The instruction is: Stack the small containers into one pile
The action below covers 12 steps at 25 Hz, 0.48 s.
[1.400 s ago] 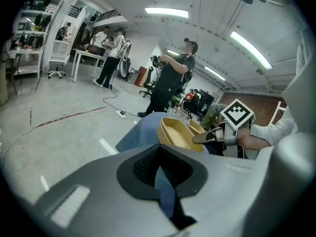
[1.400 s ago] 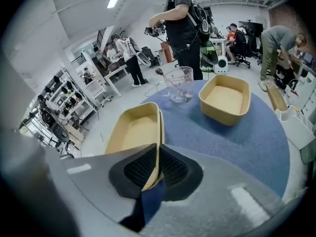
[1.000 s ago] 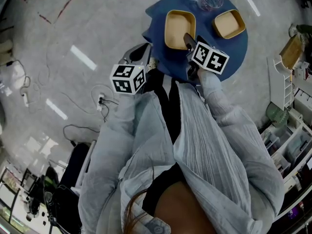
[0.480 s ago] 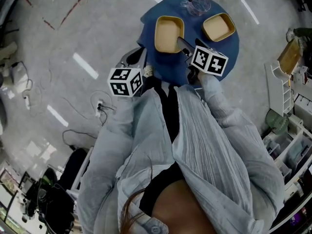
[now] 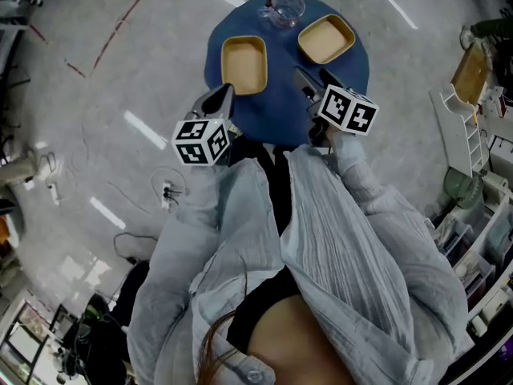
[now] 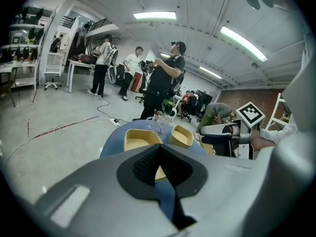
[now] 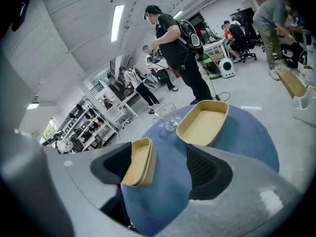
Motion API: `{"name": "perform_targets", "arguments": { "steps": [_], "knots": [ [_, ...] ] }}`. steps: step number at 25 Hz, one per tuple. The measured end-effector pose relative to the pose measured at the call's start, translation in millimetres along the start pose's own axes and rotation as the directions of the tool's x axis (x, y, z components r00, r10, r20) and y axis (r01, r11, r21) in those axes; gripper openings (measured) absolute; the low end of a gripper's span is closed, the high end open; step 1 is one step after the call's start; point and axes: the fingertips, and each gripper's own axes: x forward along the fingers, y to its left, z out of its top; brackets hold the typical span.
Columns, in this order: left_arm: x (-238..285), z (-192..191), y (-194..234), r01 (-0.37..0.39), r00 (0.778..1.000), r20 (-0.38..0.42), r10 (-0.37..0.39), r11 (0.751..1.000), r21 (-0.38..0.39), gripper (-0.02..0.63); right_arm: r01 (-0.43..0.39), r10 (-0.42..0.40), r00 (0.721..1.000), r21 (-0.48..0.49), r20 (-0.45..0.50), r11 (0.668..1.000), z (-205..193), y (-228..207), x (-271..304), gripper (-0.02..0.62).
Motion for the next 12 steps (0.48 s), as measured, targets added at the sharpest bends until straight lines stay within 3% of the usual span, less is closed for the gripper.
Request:
{"name": "perform_targets", "arguments": {
  "steps": [12],
  "knots": [
    [51.3,9.6,-56.3,0.109,0.992,-0.067,-0.104,0.991,0.078,0.014,0.102,-0.111,0.993,0.152,0.051,0.983,11.2,-79.0,-31.4,0.339]
  ]
}}
